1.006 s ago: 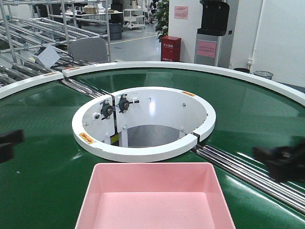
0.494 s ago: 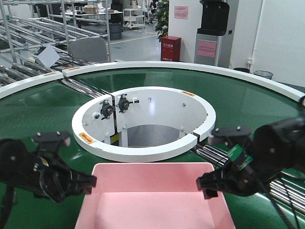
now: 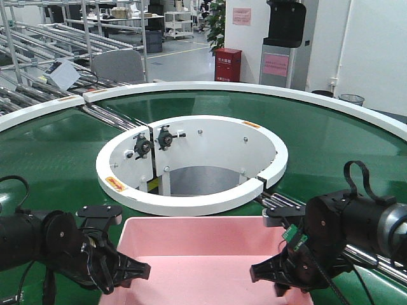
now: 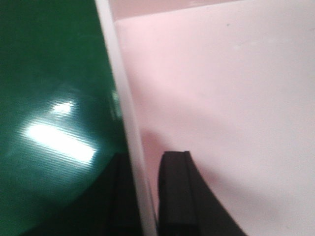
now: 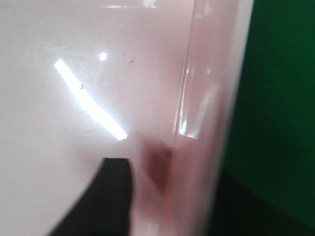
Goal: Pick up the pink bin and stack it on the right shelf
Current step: 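Lower both grippers onto opposite rims of the pink bin, then close both grippers on the pink bin's side walls and lift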
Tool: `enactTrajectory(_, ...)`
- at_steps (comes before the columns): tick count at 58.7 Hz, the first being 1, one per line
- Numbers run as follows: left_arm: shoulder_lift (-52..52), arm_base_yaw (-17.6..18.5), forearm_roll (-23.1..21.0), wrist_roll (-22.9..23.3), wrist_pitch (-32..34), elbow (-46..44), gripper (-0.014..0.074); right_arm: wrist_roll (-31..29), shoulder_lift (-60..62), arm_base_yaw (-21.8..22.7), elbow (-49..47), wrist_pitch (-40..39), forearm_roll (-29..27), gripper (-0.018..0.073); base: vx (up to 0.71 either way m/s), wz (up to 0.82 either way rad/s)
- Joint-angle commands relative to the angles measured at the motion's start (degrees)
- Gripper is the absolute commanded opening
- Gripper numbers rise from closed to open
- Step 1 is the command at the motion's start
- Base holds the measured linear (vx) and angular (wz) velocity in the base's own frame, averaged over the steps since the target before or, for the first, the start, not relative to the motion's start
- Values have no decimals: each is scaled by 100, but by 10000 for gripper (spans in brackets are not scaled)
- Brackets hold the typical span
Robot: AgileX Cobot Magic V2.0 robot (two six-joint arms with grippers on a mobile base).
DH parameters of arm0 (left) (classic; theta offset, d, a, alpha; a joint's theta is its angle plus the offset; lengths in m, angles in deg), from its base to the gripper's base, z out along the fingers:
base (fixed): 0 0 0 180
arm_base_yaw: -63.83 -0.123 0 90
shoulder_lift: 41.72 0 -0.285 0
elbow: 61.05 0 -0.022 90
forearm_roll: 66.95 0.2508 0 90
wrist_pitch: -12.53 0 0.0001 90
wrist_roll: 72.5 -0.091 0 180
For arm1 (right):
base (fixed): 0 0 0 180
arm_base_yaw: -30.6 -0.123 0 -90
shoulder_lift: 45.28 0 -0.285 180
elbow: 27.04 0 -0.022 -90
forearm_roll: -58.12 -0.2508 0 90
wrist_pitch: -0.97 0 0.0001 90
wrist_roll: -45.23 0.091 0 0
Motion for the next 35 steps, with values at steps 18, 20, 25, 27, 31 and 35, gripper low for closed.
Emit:
enactTrajectory(18,-1272,23,56,0,213,-183,-6,13,1316,-4,-193,-212,34,-10,0,0)
enactTrajectory(20,-1458,23,56,0,196,-183,-5,18,1492,-4,-193,-200,27,-10,0,0)
enactTrajectory(25,-1927,28,44,0,165,-183,-4,31,1928,-4,-193,-150,-29,-10,0,0)
enactTrajectory(27,-2083,28,44,0,169,-183,-3,31,2110,-4,-193,-133,-56,-10,0,0)
enactTrajectory(31,-2402,28,44,0,159,-183,-2,46,2377,-4,-193,-84,-122,-10,0,0)
enactTrajectory(35,-2681,28,44,50,159,-183,-1,46,2651,-4,-193,-45,-151,-10,0,0)
